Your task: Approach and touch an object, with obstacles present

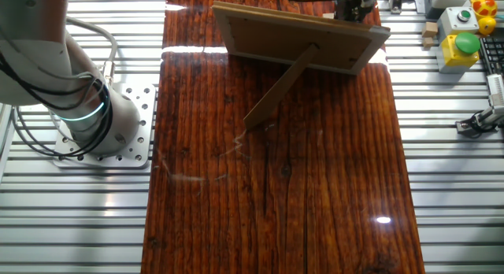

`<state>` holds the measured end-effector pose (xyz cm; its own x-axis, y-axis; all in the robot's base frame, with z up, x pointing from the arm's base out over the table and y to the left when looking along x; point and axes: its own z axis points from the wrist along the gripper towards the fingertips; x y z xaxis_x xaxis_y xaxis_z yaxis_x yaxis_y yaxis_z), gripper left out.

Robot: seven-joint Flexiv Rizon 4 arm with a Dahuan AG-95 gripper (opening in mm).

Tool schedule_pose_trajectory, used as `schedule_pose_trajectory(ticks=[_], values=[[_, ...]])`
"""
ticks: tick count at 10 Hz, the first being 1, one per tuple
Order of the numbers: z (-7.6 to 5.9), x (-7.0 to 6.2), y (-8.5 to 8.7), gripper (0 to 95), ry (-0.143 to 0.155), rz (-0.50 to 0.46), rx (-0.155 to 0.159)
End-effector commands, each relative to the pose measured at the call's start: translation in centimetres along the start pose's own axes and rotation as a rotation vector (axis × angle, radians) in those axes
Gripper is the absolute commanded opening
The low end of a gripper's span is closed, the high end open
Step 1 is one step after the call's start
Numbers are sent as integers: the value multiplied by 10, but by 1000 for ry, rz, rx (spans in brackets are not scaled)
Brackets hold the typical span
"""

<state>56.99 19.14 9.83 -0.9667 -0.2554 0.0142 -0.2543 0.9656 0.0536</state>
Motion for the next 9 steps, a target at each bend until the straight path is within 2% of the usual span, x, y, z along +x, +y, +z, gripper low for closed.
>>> schedule_pose_trajectory(ticks=[1, 2, 3, 6, 9], values=[[-63, 10, 4, 0, 36, -16, 2], [-77, 15, 8, 0, 48, -16, 4], [-82, 16, 10, 0, 54, -13, 5], [-81, 15, 11, 0, 63, -14, 7], [-81, 15, 11, 0, 51, 25, 10]])
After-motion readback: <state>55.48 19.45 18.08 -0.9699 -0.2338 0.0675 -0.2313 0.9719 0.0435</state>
